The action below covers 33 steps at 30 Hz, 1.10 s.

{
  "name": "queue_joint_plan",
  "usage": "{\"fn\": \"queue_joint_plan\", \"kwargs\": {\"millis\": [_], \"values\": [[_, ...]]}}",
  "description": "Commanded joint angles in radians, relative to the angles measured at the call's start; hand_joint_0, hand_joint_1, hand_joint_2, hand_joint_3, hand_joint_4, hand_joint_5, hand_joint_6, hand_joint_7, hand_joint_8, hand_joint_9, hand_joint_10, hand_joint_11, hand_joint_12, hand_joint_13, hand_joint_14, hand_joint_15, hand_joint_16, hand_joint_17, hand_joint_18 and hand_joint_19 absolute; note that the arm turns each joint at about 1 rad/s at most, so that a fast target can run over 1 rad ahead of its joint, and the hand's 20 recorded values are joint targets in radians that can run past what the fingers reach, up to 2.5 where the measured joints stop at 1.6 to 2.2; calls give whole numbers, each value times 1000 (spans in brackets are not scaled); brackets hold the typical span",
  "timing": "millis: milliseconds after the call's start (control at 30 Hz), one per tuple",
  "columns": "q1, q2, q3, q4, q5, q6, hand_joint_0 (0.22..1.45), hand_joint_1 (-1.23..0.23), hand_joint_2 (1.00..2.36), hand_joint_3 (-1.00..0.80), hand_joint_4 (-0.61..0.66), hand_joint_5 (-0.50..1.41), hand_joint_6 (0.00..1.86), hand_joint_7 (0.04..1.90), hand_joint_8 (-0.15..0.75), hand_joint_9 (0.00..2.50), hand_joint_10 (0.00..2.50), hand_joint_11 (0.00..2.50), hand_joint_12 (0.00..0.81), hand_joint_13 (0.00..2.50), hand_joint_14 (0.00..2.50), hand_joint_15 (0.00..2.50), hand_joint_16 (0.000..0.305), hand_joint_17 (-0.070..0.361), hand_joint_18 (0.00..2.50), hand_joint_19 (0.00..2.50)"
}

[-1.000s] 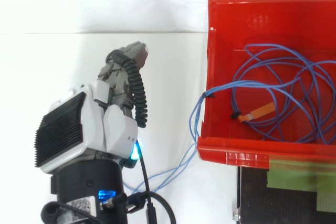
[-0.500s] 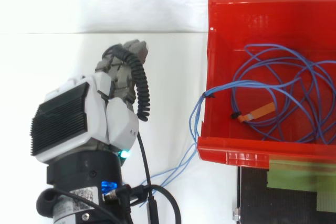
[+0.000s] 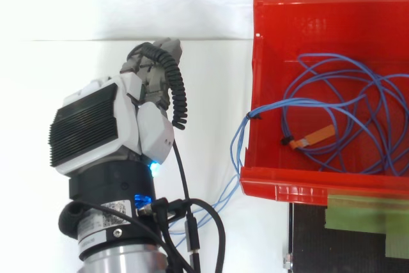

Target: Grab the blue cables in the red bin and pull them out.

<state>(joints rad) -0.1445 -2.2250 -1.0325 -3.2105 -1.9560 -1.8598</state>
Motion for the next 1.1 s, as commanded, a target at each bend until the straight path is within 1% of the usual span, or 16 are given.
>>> {"fn": "queue_joint_plan", "kwargs": {"millis": [0, 67, 167, 200, 233, 333, 367, 433, 467, 500, 633, 667, 800, 1000, 1067], "values": [[-4, -2, 31, -20, -6, -25, 747, -1078, 1000, -1000, -52, 549, 7, 629, 189, 318, 0, 49, 342, 302, 6, 160, 50, 112, 237, 244], [-7, -2, 49, -52, -6, -61, 749, -1079, 1000, -1000, -59, 549, 6, 630, 188, 317, 0, 54, 341, 302, 6, 153, 50, 112, 238, 236], [-10, -2, 61, -69, -6, -95, 753, -1078, 1000, -1000, -60, 549, 7, 626, 188, 317, 0, 54, 339, 300, 6, 153, 50, 112, 238, 237], [-10, -2, 63, -69, -6, -118, 754, -1080, 1000, -1000, -60, 549, 6, 627, 188, 317, 2, 47, 339, 300, 6, 153, 50, 112, 239, 237], [-10, -2, 65, -69, -6, -129, 753, -1080, 1000, -1000, -58, 548, 7, 630, 188, 317, 2, 48, 339, 300, 6, 156, 50, 112, 239, 236], [-14, -4, 65, -72, -6, -190, 759, -1081, 1000, -1000, -59, 548, 7, 630, 188, 319, 2, 48, 337, 302, 6, 150, 49, 111, 241, 236], [-14, -4, 54, -71, -6, -224, 762, -1084, 1000, -1000, -60, 548, 7, 631, 187, 319, 0, 50, 337, 301, 6, 153, 49, 111, 242, 236], [-14, -2, 34, -63, -6, -249, 766, -1082, 1000, -1000, -61, 551, 7, 632, 187, 322, 0, 58, 336, 301, 6, 149, 49, 110, 246, 236], [-15, -4, 29, -58, -6, -255, 765, -1083, 1000, -1000, -61, 553, 6, 632, 187, 322, 0, 50, 337, 301, 6, 150, 49, 111, 246, 237], [-17, -2, 15, -46, -7, -264, 765, -1086, 1000, -1000, -61, 553, 7, 632, 188, 323, 0, 59, 336, 301, 6, 150, 49, 110, 247, 236], [-23, -2, 2, -31, -7, -272, 769, -1085, 1000, -1000, -60, 560, 7, 636, 187, 322, 0, 55, 336, 302, 6, 154, 49, 110, 247, 237], [-27, -2, 0, -31, -7, -279, 770, -1084, 1000, -1000, -59, 560, 7, 637, 187, 323, 0, 50, 335, 303, 6, 154, 49, 110, 247, 230], [-33, -2, -1, -43, -12, -310, 770, -1086, 1000, -1000, -60, 566, 7, 643, 186, 324, 0, 56, 336, 304, 6, 155, 49, 110, 247, 237], [-43, -2, 0, -46, -14, -333, 773, -1083, 1000, -1000, -60, 572, 6, 640, 186, 327, 0, 58, 335, 303, 5, 155, 49, 110, 247, 238], [-52, -2, 0, -55, -29, -368, 775, -1079, 1000, -1000, -64, 573, 7, 640, 186, 328, 0, 53, 335, 303, 6, 155, 49, 109, 247, 238]]}}
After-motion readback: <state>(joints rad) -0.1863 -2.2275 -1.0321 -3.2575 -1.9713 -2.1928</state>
